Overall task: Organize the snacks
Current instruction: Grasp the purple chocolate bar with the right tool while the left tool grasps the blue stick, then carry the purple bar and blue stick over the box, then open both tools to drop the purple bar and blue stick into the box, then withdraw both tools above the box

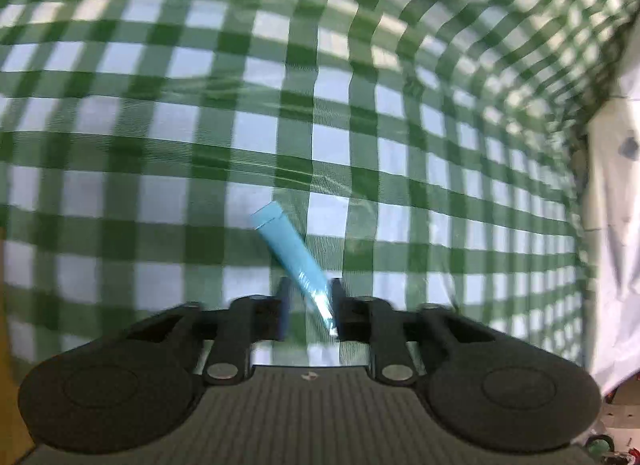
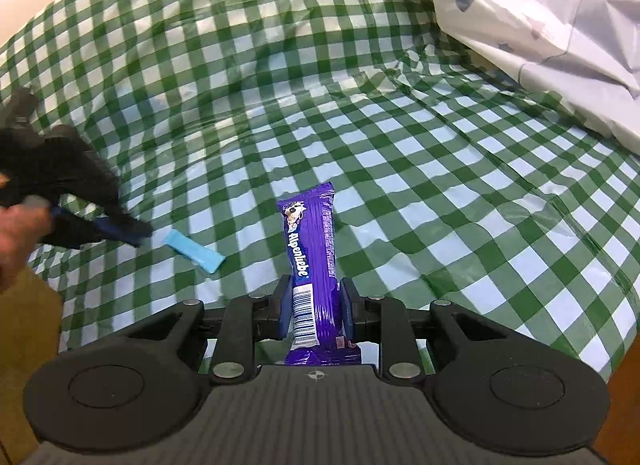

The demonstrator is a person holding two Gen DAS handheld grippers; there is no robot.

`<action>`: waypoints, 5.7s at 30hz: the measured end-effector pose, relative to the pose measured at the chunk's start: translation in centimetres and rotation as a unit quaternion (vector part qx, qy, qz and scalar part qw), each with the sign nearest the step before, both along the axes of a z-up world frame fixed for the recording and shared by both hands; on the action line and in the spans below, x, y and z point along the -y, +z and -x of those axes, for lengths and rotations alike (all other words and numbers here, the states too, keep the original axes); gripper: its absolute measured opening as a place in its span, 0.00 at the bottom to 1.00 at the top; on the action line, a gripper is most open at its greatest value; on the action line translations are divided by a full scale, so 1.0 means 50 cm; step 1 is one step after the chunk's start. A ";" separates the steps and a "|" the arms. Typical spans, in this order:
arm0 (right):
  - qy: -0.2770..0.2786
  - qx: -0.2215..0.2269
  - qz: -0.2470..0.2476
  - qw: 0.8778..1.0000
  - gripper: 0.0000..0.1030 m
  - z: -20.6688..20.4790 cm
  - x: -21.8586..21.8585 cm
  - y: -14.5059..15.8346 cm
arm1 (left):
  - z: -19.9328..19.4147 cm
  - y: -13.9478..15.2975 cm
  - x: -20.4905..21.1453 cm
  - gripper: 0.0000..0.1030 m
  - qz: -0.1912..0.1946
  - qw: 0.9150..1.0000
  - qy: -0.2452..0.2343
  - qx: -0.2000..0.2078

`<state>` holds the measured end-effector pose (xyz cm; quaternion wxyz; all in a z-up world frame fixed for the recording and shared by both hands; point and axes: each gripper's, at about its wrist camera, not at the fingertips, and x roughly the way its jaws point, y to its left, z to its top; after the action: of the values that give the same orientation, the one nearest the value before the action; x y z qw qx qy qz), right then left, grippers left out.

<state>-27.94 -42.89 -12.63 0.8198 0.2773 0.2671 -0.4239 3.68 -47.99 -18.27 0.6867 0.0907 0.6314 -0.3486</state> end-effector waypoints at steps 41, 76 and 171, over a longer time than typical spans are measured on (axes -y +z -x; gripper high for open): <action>-0.033 0.040 -0.038 0.998 0.25 0.031 0.027 -0.064 | 0.036 -0.030 0.050 0.10 -0.075 0.993 -0.005 0.087; 0.308 0.054 -0.004 0.950 0.25 -0.201 -0.585 0.227 | 0.103 0.384 -1.019 0.10 0.004 0.966 0.098 0.241; 0.291 0.012 0.103 0.951 0.97 -0.071 -0.853 0.259 | 0.279 0.417 -1.180 1.00 -0.039 0.923 0.080 0.373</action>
<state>-24.38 -0.26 0.32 0.9348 0.1070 0.2813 -0.1886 -10.28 11.02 2.60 0.8942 0.1901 0.3477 -0.2082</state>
